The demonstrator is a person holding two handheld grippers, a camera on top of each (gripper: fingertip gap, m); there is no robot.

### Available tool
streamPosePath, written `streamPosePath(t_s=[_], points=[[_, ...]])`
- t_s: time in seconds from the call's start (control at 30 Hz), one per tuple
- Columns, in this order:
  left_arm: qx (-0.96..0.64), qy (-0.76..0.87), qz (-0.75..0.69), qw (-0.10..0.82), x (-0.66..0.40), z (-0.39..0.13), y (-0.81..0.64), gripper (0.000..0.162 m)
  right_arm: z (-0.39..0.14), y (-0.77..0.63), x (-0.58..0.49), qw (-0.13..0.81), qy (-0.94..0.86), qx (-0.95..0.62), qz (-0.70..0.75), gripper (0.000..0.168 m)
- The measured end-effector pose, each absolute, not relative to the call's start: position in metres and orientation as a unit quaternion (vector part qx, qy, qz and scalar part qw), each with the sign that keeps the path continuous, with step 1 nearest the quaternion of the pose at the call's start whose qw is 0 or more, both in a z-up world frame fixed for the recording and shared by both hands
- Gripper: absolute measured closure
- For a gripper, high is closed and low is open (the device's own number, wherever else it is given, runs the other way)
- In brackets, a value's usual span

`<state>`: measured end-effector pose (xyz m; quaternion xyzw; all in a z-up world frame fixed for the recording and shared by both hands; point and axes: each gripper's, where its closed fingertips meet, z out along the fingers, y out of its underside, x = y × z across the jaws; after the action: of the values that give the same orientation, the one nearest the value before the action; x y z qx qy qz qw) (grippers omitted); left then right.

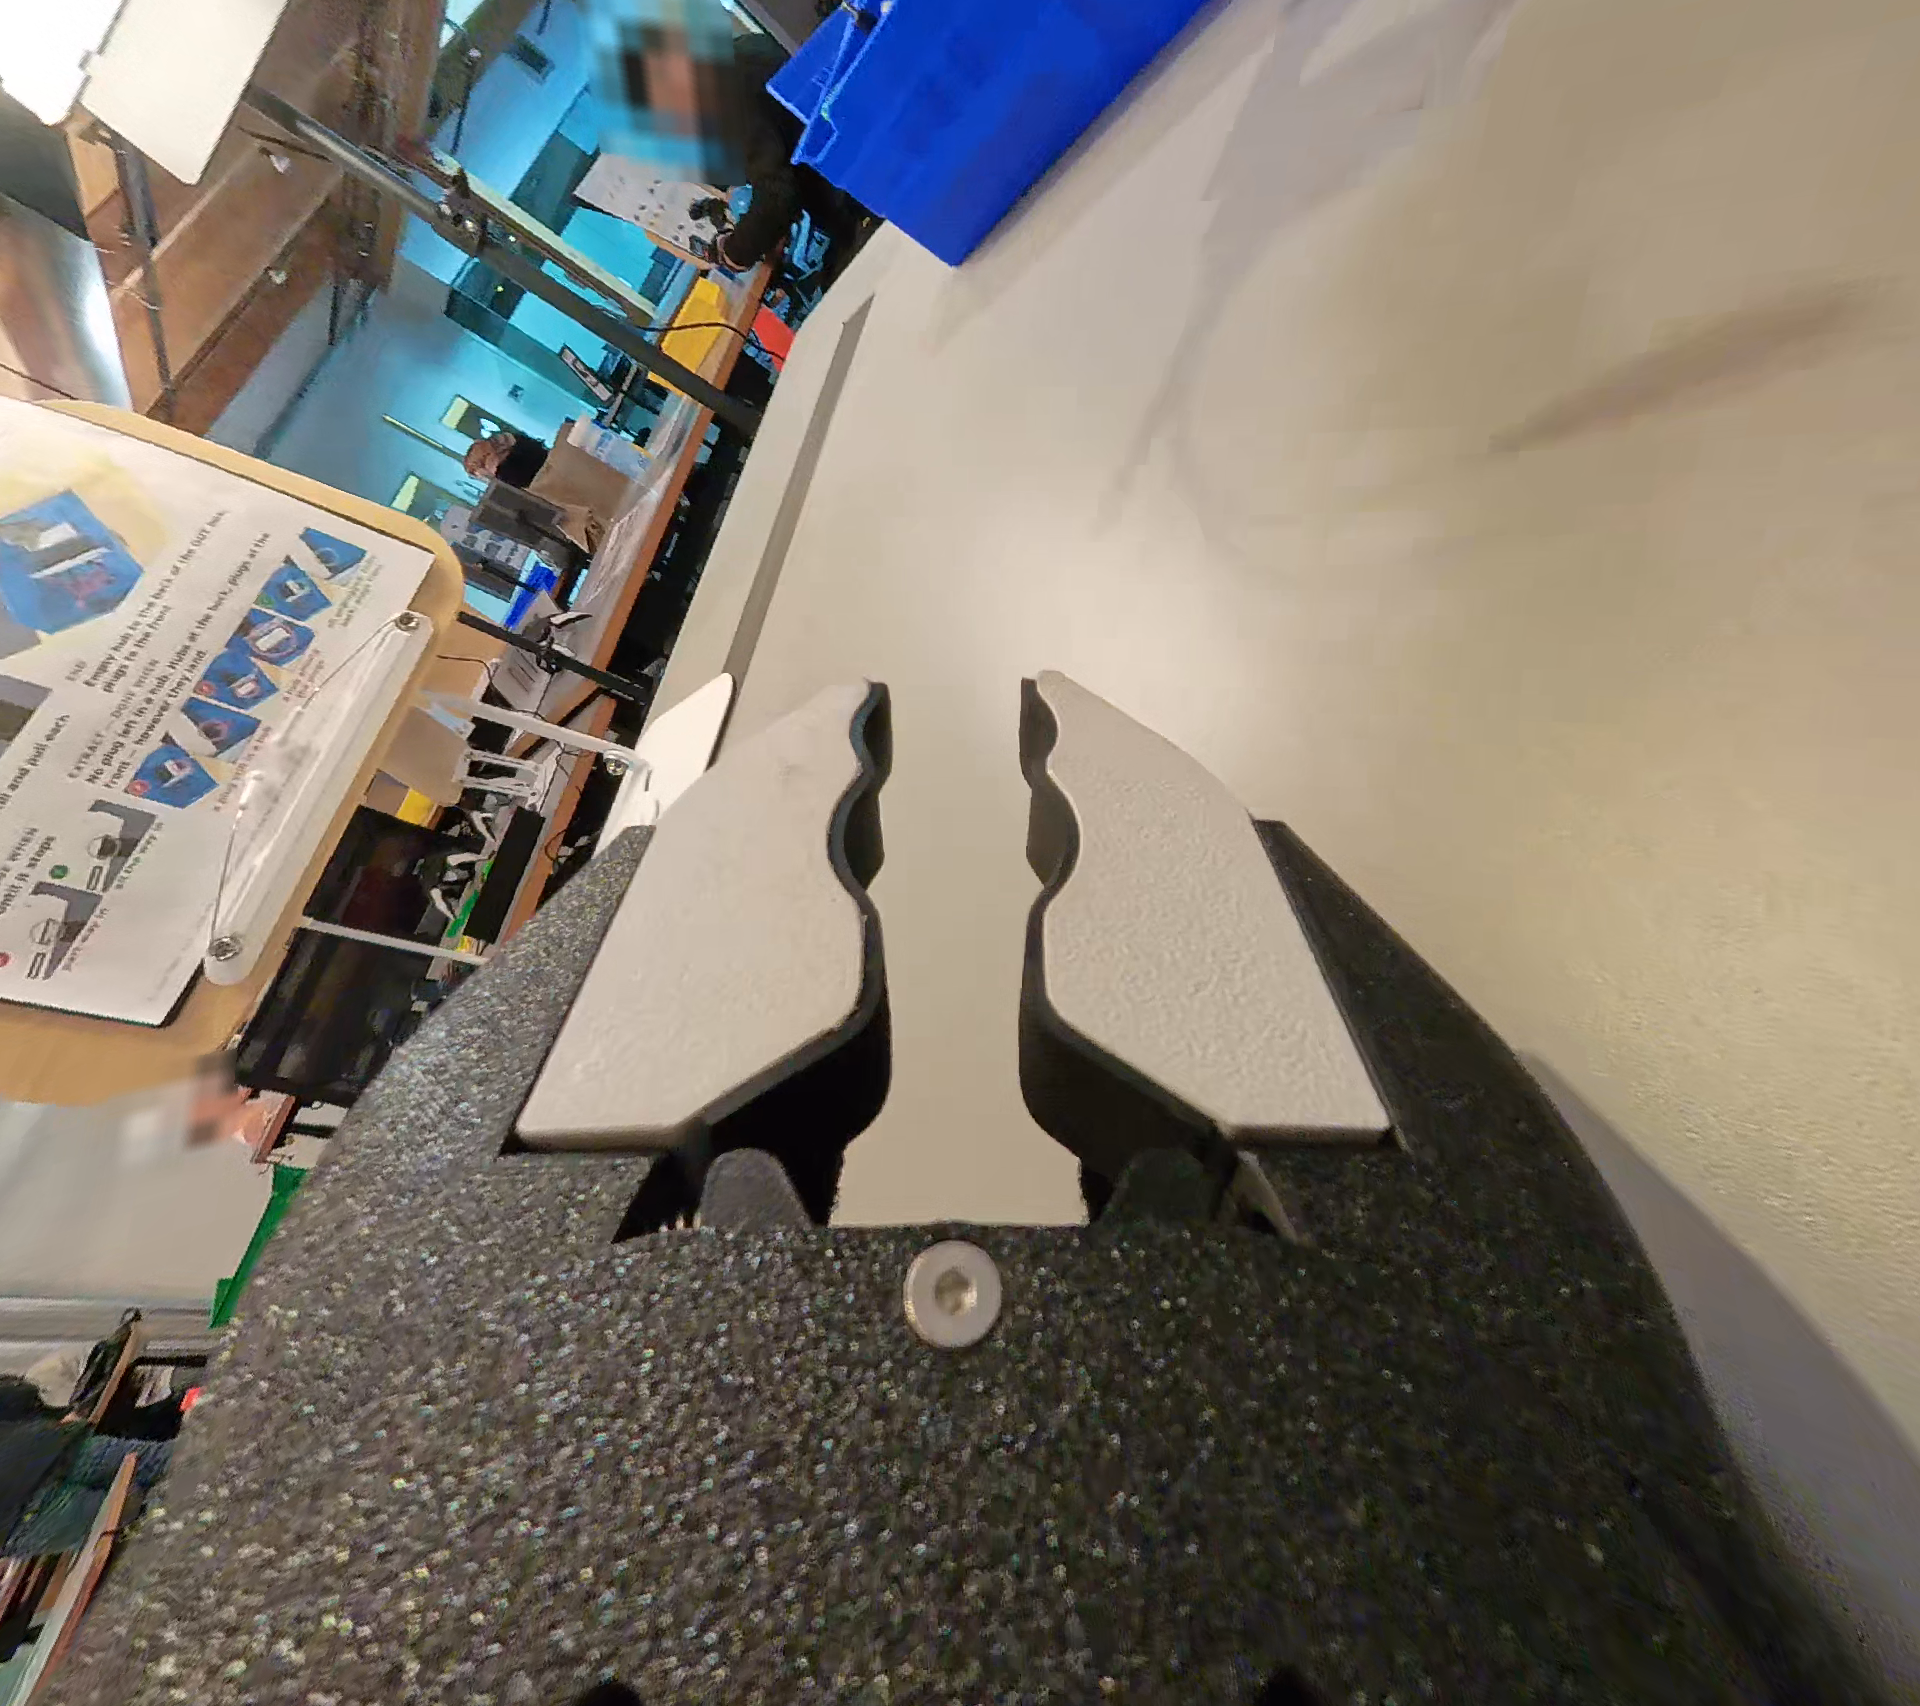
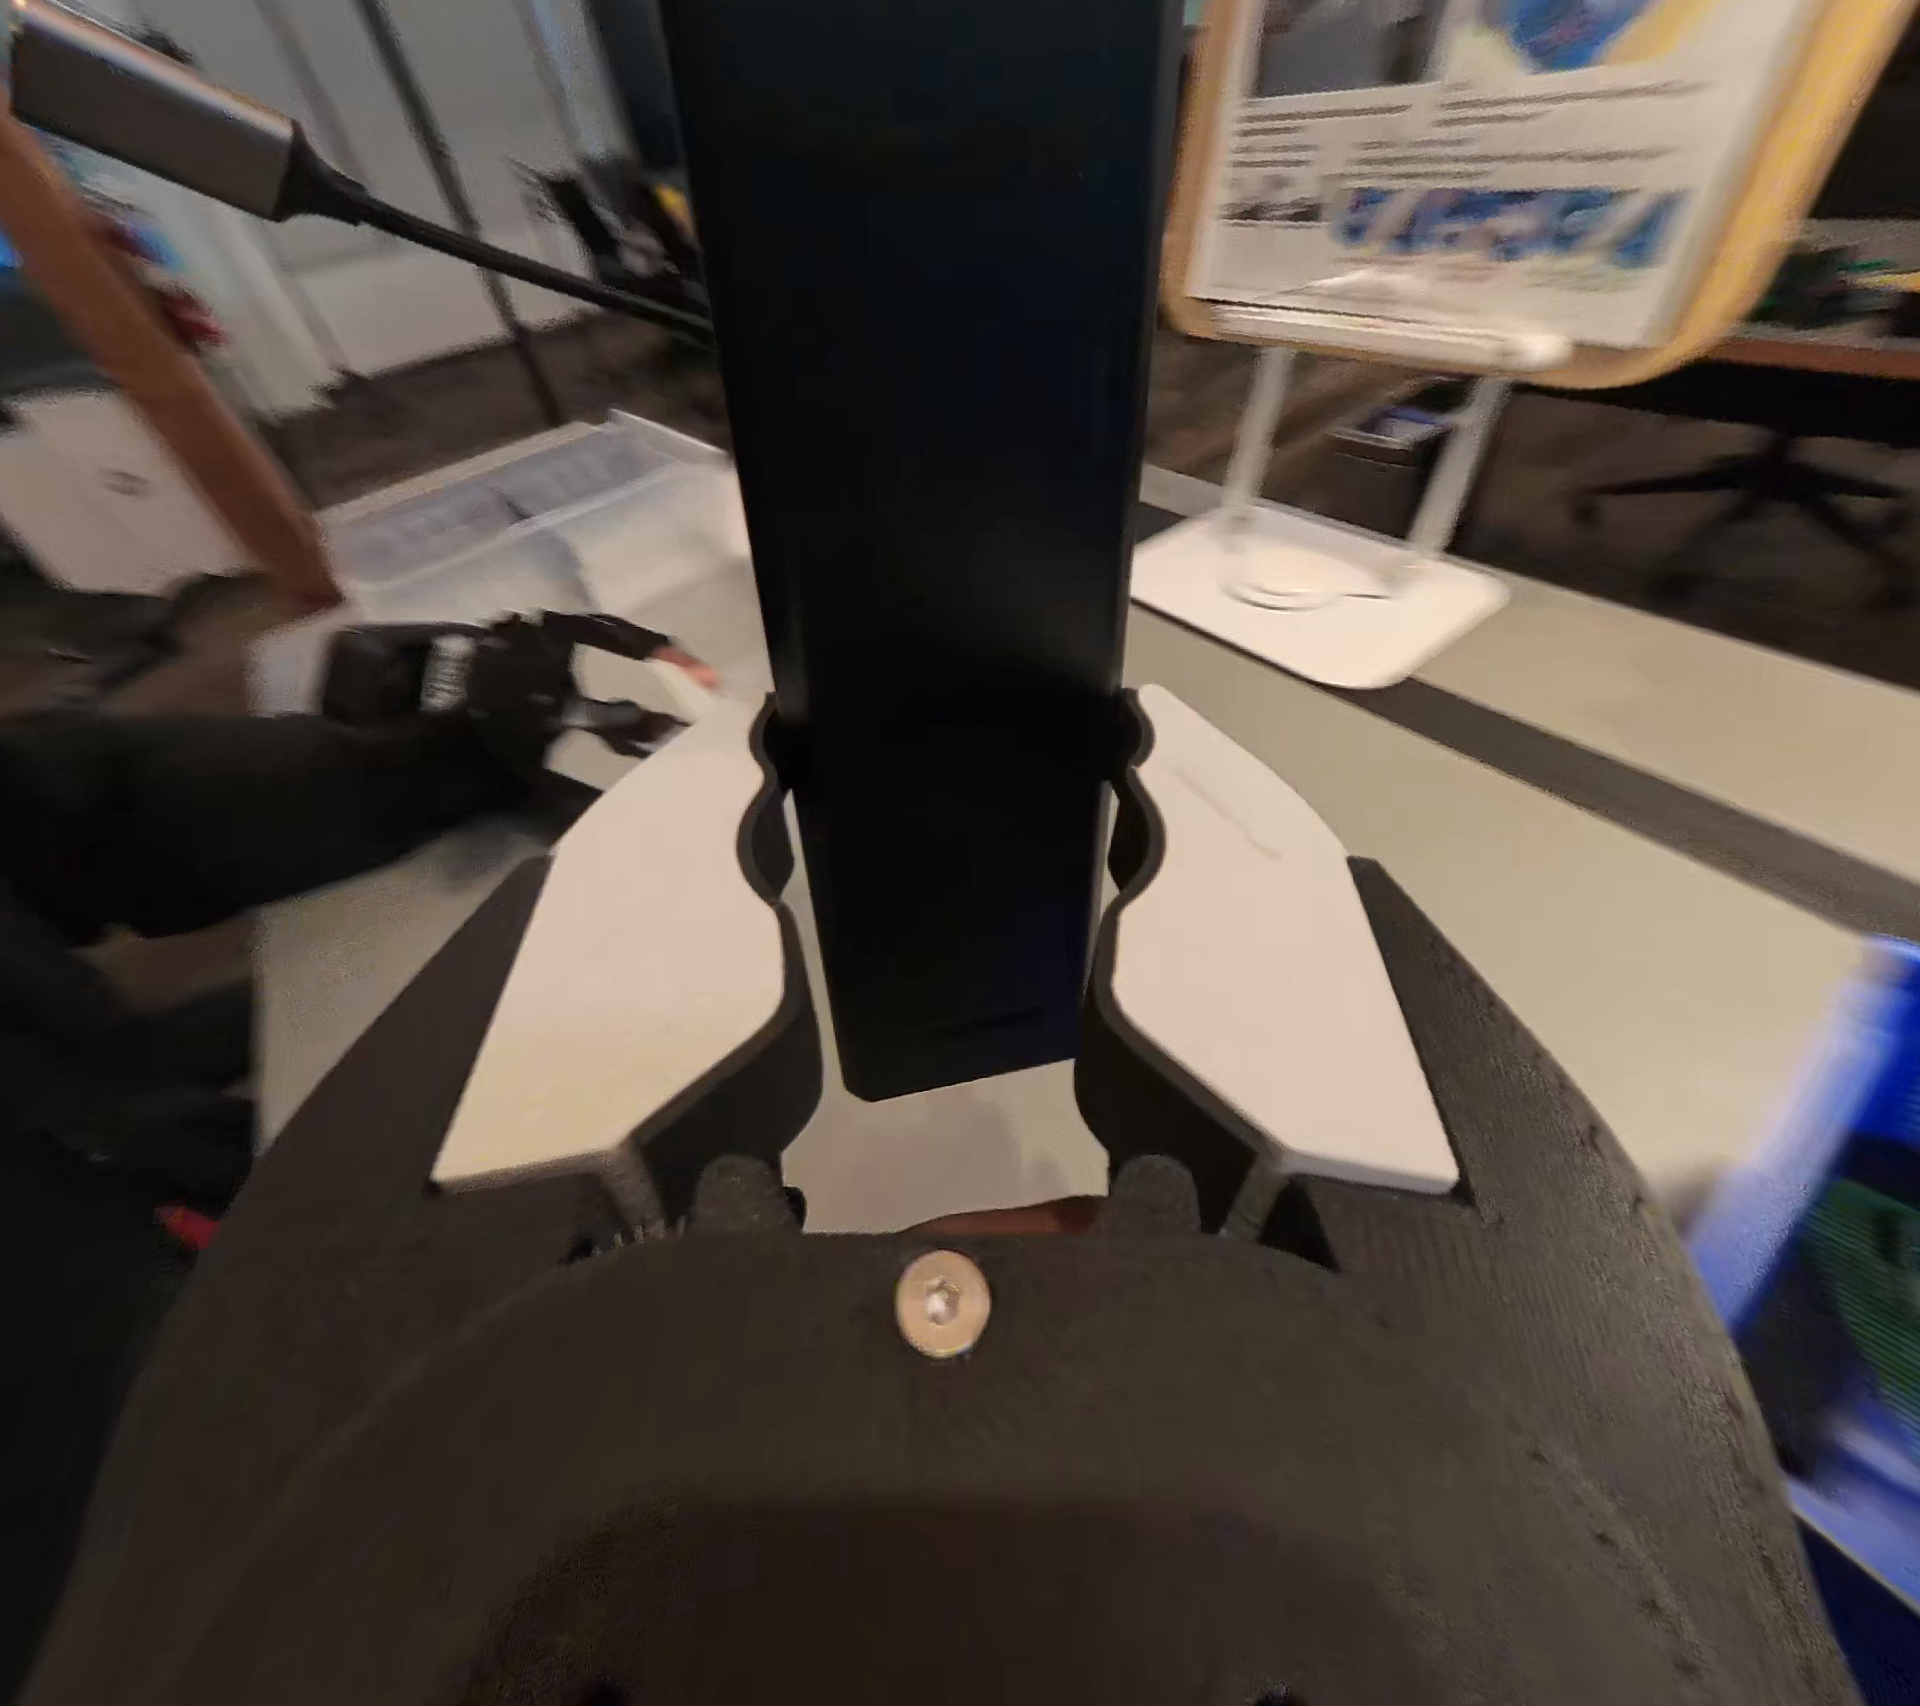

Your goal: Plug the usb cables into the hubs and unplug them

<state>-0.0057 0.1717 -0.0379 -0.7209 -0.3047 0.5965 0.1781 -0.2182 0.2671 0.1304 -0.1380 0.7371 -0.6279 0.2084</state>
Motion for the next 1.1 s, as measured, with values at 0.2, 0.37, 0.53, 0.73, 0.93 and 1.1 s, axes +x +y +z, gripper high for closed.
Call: streamPosePath(t_s=[0.2,0.37,0.53,0.73,0.93,1.1], points=[[-0.733,-0.302,0.585,0.173,-0.008,-0.045,0.175,0.140,0.141,0.299,-0.396,-0.035,0.829,-0.076,-0.553,0.109],[-0.737,-0.307,0.579,0.165,-0.009,-0.051,0.173,0.141,0.115,0.294,-0.493,-0.180,0.879,-0.076,-0.436,0.110],[-0.738,-0.317,0.576,0.153,-0.007,-0.056,0.167,0.142,0.056,0.268,-0.514,-0.171,0.917,-0.143,-0.330,0.109],[-0.740,-0.325,0.569,0.148,-0.006,-0.061,0.163,0.144,0.010,0.258,-0.529,-0.174,0.943,-0.197,-0.202,0.109],[-0.743,-0.326,0.565,0.147,-0.007,-0.063,0.163,0.144,-0.012,0.257,-0.526,-0.190,0.941,-0.257,-0.117,0.108],[-0.744,-0.326,0.564,0.147,-0.006,-0.063,0.163,0.144,-0.030,0.265,-0.500,-0.150,0.942,-0.286,-0.088,0.106]])
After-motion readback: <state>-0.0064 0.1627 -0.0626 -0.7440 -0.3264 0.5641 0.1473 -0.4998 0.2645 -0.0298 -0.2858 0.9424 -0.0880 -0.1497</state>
